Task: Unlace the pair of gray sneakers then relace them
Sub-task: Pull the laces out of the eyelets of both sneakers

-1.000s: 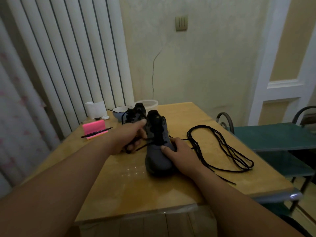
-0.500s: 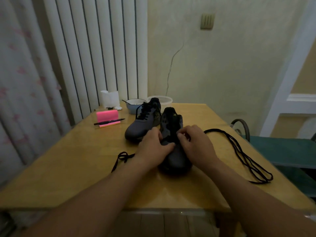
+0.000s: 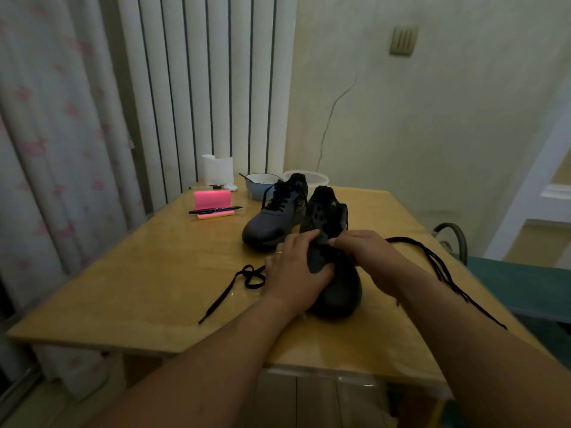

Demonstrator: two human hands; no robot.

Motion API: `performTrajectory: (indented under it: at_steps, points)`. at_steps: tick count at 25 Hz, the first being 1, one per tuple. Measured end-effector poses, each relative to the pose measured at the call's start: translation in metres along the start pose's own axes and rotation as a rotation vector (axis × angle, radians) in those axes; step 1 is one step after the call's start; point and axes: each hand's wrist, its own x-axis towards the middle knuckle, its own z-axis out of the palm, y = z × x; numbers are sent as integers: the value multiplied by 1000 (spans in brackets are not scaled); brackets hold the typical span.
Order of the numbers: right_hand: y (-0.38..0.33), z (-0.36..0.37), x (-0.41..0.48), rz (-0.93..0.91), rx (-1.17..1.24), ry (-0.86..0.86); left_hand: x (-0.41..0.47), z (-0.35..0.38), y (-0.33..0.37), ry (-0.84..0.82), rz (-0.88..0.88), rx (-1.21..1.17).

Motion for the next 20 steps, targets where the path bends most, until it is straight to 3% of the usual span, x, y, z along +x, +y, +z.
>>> performTrajectory:
  at_steps: [3, 7, 10, 12, 16, 20]
  points:
    - [2, -1, 2, 15, -68, 19, 3, 2, -3, 6, -8, 27]
    - [-9, 12, 17, -140, -690, 85, 3, 3, -1, 3, -46, 27]
    - [-27, 19, 21, -102, -859, 31, 2, 4, -2, 80, -28, 153]
    - [-30, 20, 21, -100, -853, 31, 0, 3, -2, 125, -12, 204]
    - [-23, 16, 17, -40, -469, 126, -2, -1, 1, 230, 79, 241]
    - [-18, 15, 17, -16, -547, 111, -4, 0, 3, 270, 139, 311]
